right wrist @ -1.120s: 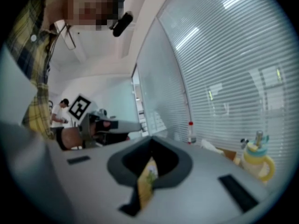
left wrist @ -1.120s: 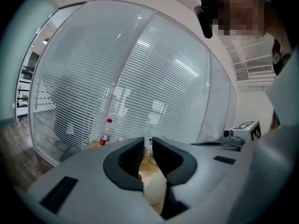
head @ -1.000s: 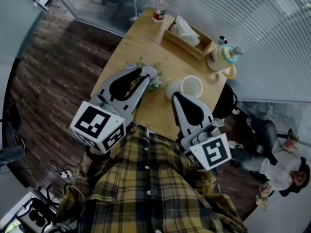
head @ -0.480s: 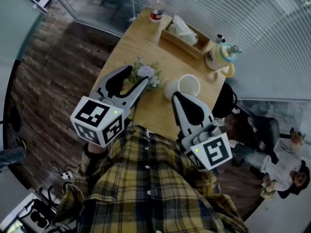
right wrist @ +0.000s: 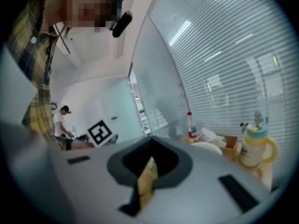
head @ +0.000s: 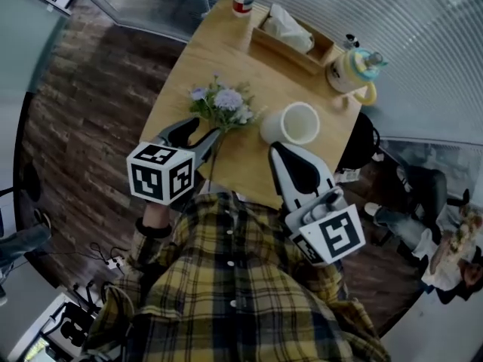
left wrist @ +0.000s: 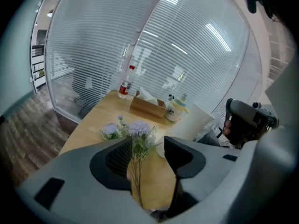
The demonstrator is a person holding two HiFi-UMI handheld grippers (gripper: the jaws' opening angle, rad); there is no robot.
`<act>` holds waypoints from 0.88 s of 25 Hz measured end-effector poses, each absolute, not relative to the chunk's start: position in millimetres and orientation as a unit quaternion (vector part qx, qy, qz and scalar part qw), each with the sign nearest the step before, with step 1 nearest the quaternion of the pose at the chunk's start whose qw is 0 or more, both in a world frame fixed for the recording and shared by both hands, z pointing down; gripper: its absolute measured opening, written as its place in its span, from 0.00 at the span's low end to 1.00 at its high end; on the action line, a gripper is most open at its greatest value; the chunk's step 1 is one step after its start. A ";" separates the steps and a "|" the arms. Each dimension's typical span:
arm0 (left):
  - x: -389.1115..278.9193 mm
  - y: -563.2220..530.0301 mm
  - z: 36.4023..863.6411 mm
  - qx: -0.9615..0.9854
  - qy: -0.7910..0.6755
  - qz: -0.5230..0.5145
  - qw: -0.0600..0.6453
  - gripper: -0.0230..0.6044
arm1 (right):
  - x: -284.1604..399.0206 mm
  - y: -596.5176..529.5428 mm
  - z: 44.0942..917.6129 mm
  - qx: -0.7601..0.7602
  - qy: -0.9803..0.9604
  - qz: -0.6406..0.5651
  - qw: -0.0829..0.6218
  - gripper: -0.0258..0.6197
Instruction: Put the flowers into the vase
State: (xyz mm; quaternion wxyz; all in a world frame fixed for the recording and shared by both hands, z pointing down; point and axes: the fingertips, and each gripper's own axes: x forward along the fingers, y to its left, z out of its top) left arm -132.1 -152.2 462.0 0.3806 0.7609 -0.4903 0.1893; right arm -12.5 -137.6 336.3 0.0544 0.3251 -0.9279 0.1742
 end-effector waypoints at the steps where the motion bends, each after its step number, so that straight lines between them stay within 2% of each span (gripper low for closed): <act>1: -132.8 -147.9 473.1 0.753 -0.489 0.197 0.393 0.37 | -12.5 -136.8 339.0 0.325 -0.927 0.179 0.055 0.06; 13: -121.2 -123.6 574.1 0.708 -0.452 0.252 0.481 0.37 | 0.2 -136.6 364.7 0.338 -0.914 0.216 0.064 0.06; 22: -121.6 -129.1 598.2 0.686 -0.452 0.302 0.483 0.37 | 15.1 -138.7 373.3 0.354 -0.902 0.237 0.068 0.06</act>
